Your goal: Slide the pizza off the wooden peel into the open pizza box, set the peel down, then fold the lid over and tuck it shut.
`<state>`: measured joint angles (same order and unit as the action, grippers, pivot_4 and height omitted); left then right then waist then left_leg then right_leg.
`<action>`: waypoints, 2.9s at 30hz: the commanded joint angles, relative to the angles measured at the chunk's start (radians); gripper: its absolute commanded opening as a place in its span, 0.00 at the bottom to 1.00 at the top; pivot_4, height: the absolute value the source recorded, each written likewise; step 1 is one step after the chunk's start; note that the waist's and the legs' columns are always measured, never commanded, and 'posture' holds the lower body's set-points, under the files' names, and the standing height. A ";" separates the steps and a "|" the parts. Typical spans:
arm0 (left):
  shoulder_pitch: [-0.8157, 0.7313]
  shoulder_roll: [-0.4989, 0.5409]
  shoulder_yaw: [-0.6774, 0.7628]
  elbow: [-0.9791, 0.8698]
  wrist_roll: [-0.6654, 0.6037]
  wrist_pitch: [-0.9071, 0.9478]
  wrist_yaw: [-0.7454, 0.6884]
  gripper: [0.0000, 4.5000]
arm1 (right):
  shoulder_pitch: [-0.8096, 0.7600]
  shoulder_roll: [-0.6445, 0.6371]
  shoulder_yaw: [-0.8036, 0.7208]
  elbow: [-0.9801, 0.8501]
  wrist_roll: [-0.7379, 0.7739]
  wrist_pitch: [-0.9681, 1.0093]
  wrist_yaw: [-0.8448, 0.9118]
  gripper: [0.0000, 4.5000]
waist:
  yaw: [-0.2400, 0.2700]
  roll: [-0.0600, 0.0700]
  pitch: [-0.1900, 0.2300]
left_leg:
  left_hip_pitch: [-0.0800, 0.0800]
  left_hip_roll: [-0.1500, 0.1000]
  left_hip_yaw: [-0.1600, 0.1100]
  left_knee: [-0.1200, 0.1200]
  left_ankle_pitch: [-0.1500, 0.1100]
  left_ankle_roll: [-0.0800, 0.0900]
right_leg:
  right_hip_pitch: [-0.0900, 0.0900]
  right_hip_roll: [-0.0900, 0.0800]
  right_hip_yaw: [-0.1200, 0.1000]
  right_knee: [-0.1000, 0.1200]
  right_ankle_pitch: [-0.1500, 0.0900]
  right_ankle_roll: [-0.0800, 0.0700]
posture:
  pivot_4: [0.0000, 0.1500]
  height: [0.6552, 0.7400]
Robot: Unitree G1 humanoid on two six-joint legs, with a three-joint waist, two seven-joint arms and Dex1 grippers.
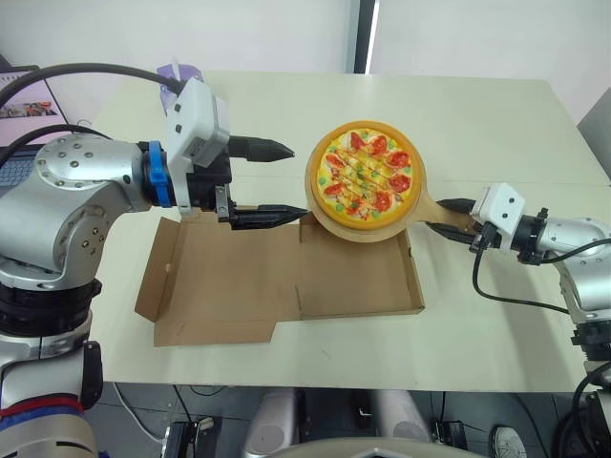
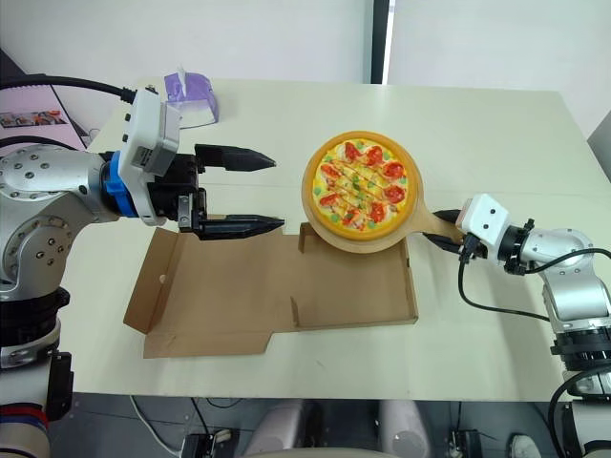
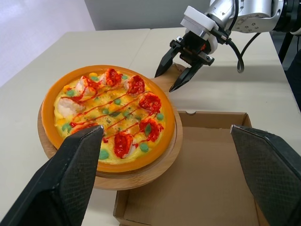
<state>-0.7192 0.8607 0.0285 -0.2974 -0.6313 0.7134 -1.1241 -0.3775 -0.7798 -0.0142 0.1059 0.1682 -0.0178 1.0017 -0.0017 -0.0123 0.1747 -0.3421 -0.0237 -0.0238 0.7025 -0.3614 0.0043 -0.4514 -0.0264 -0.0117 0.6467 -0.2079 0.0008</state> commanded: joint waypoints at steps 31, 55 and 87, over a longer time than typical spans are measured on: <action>-0.038 0.007 0.001 -0.011 -0.003 -0.007 -0.014 1.00 | 0.030 -0.023 -0.080 0.031 0.028 -0.197 -0.018 0.35 | 0.000 0.000 0.000 | -0.001 0.000 0.000 0.005 0.000 0.000 | 0.000 0.000 0.000 0.002 0.000 0.000 | 1.00 1.00; -0.050 0.016 -0.009 -0.003 0.011 -0.018 -0.035 1.00 | 0.054 -0.047 -0.092 0.048 0.000 -0.303 -0.020 0.35 | 0.000 0.000 0.000 | -0.002 0.000 0.000 0.006 0.000 0.000 | 0.000 0.000 0.000 0.003 0.001 0.000 | 1.00 1.00; -0.045 0.017 -0.003 0.003 0.023 -0.023 -0.045 1.00 | -0.010 -0.012 -0.058 0.120 -0.043 -0.362 -0.051 0.35 | -0.001 0.000 0.000 | -0.002 0.000 0.000 0.008 0.000 0.000 | 0.000 0.001 0.000 0.004 0.001 0.000 | 1.00 1.00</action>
<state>-0.7491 0.8610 0.0061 -0.2813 -0.6118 0.7090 -1.1678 -0.3514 -0.7933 -0.0462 0.2363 0.1064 -0.3473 0.9802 -0.0022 -0.0124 0.1747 -0.3438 -0.0234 -0.0240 0.7110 -0.3617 0.0047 -0.4511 -0.0258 -0.0115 0.6511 -0.2071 0.0006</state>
